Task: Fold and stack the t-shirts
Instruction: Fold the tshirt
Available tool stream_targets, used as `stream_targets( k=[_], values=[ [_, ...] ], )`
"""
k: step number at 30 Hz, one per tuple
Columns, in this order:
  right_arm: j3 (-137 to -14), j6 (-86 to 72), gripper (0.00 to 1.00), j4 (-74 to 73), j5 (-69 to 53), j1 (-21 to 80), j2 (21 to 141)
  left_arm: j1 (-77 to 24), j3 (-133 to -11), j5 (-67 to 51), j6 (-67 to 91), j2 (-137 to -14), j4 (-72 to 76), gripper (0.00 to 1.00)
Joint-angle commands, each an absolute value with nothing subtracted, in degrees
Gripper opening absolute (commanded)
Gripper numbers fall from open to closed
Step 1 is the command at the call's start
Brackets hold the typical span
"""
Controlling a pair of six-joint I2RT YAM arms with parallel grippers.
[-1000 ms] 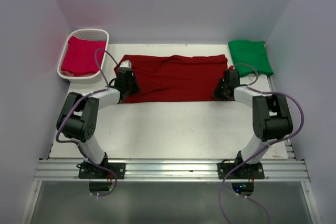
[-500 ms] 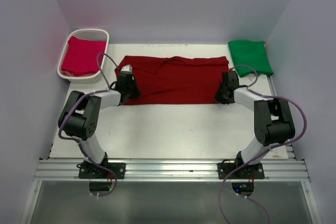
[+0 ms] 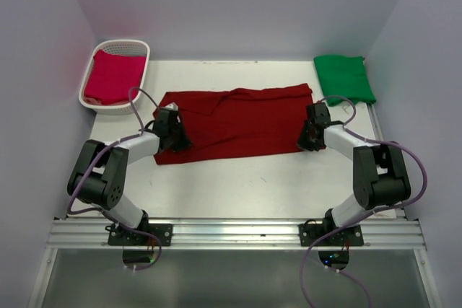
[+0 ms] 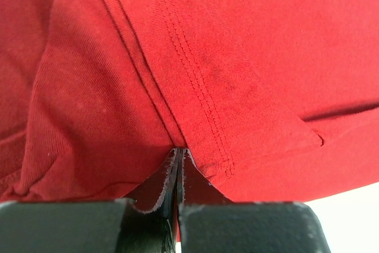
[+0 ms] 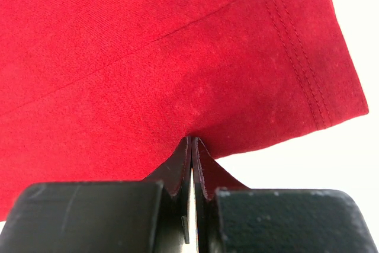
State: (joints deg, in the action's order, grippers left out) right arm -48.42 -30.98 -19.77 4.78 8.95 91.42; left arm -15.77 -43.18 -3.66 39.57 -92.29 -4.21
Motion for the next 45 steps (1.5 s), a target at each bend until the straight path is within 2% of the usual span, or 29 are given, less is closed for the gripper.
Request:
stream_targets(
  k=[1,9,18,25,26,27,30,31,34,37,40,43,44,45],
  values=[
    [-44.2,-30.1,0.00,-27.1,6.1,8.9,92.3,-16.1,-38.9,-5.3,39.6,-92.4,-19.2,0.00],
    [-41.8,-32.6,0.00,-30.6,5.6,12.1,91.9,-17.9,-36.7,-7.3,39.5,-87.6,-25.7,0.00],
    [-37.9,-37.4,0.00,-34.6,4.7,17.3,83.3,-19.2,-32.2,-7.5,39.5,-82.0,-28.9,0.00],
    [-44.9,-35.6,0.00,-42.5,10.1,17.9,73.7,-19.8,-41.8,-0.3,37.9,-74.5,-36.7,0.00],
    [-46.0,-35.2,0.04,-42.8,10.5,17.9,72.7,-19.9,-44.7,1.2,37.8,-73.7,-37.7,0.00],
    [-48.4,-34.9,0.18,-43.0,10.9,17.9,72.1,-19.8,-46.0,2.5,37.4,-72.4,-37.9,0.02],
    [-53.4,-33.5,0.40,-43.8,12.8,17.9,72.0,-19.9,-49.9,4.2,37.3,-72.2,-37.9,0.17],
    [-54.4,-32.5,0.43,-42.9,12.9,17.9,72.7,-19.8,-50.5,4.2,37.2,-72.4,-37.6,0.24],
    [-57.6,-32.0,0.45,-41.4,12.7,17.9,75.0,-19.8,-51.9,4.0,37.2,-74.1,-35.2,0.29],
    [-59.2,-32.2,0.42,-38.3,9.4,17.9,78.1,-19.8,-51.2,2.5,37.4,-76.3,-31.4,0.29],
    [-58.6,-32.8,0.30,-32.3,2.9,17.8,79.5,-19.8,-50.6,2.5,37.8,-79.4,-27.2,0.29],
    [-58.4,-32.3,0.05,-27.4,-2.6,18.6,80.6,-19.7,-49.9,1.8,38.1,-82.3,-20.3,0.28],
    [-58.4,-32.2,0.00,-26.4,-3.2,19.0,80.8,-19.7,-50.2,1.6,37.7,-83.7,-19.2,0.28],
    [-58.8,-31.9,0.00,-25.7,-4.2,19.4,81.1,-19.7,-50.5,1.3,38.0,-84.5,-18.5,0.27]
  ],
)
